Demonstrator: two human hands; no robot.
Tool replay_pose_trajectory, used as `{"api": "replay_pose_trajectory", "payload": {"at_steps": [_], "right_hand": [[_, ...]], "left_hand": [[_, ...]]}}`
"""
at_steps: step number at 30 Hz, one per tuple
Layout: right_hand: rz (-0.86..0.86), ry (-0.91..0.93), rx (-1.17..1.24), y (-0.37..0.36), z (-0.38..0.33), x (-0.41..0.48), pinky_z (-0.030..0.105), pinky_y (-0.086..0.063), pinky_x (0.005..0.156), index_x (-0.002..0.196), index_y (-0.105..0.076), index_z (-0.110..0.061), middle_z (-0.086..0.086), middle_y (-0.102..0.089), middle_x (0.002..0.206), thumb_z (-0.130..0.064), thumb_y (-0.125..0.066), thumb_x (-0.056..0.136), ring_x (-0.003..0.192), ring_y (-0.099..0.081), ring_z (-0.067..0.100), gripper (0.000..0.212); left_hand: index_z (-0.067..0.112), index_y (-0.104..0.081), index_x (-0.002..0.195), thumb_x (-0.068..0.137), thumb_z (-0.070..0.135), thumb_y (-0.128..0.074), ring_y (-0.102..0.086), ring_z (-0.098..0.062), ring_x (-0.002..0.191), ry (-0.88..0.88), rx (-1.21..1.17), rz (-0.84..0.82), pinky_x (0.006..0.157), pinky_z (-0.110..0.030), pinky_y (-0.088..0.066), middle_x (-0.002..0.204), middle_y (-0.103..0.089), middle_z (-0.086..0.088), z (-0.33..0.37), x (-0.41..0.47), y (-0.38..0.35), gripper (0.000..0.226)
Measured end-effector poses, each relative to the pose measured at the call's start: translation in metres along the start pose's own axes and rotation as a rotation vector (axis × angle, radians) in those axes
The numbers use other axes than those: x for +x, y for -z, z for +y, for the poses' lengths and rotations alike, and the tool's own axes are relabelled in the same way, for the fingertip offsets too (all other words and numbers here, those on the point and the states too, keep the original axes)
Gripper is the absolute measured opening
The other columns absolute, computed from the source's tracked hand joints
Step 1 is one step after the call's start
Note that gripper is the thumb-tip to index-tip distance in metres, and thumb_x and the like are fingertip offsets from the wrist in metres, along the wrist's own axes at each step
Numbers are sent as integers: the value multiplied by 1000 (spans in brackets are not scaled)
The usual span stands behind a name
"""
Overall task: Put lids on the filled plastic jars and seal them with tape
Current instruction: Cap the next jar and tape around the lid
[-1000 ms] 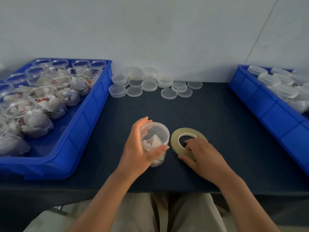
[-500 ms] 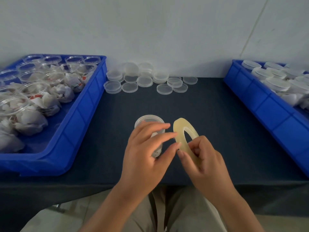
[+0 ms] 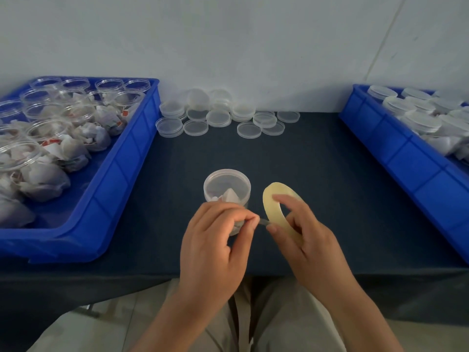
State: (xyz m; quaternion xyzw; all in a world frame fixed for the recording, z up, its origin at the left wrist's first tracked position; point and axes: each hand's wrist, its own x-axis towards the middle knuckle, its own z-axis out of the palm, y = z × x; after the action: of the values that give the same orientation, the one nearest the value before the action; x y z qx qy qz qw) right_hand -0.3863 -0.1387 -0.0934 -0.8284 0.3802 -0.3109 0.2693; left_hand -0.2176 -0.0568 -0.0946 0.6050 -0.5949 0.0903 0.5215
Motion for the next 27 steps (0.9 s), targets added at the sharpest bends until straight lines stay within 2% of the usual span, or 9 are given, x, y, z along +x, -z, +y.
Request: {"api": "replay_pose_trajectory", "payload": {"at_steps": [3,6,8,10,14,16,21,24,27], "right_hand": [[-17,96,-43,1,-1,0,16,-50,76,126,-60,-46,-24,-65,105,-60,-41,105,95,-64,3,31],[-58,119,-77,7,0,8,22,-52,80,120,-67,-37,-20,-67,104,-48,-40,110,95,-64,5,31],[-135,95,-90,11,-1,17,25,-52,77,120,-66,-38,-20,-66,97,-50,-38,109,92,-65,7,33],[-189,82,-116,10,-2,25,23,-52,73,119,-64,-43,-21,-65,95,-52,-37,108,91,-65,5,30],[-221,11,-146,6,-1,36,19,-53,71,117,-59,-49,-29,-65,100,-54,-41,107,94,-63,-3,22],[-247,-21,-144,5,-1,39,22,-55,73,116,-58,-51,-34,-64,104,-57,-41,105,96,-62,-7,22],[-234,-71,-59,-1,-8,48,14,-46,70,112,-61,-52,-42,-59,108,-54,-44,104,103,-55,-16,19],[-228,-86,-89,-3,-8,52,16,-48,71,114,-61,-52,-39,-62,102,-53,-45,106,101,-54,-16,18],[-228,-89,-126,-6,-8,54,17,-52,72,113,-60,-52,-36,-63,96,-52,-46,107,98,-56,-14,15]], "left_hand": [[17,-75,113,102,28,-64,-63,-8,110,-6,-4,55,92,-25,-51,117,-66,14,-12,-2,2,19],[18,-56,144,98,39,-67,-56,-15,134,203,-109,96,107,-21,-44,143,-58,6,-27,-7,2,52],[33,-33,159,87,56,-76,-37,-1,149,428,-215,-5,114,-9,-32,160,-40,19,-37,-5,0,87],[48,-15,158,75,63,-84,-29,16,146,560,-334,-171,109,-1,-28,156,-30,37,-48,2,-5,109],[48,-38,139,72,57,-87,-54,11,126,600,-365,-195,99,-13,-49,132,-54,35,-67,16,-8,84],[57,-43,132,76,68,-79,-55,17,120,584,-339,-201,89,-5,-48,125,-56,44,-68,20,-3,68],[72,-13,151,93,77,-42,-41,38,111,566,-278,-296,83,-11,-37,117,-32,70,-57,26,1,65],[73,-23,146,95,73,-42,-47,27,115,554,-281,-290,86,-17,-39,120,-42,60,-54,28,-1,55],[74,-29,134,77,83,-62,-50,17,120,548,-250,-278,87,-16,-42,127,-46,46,-54,29,-1,67]]}}
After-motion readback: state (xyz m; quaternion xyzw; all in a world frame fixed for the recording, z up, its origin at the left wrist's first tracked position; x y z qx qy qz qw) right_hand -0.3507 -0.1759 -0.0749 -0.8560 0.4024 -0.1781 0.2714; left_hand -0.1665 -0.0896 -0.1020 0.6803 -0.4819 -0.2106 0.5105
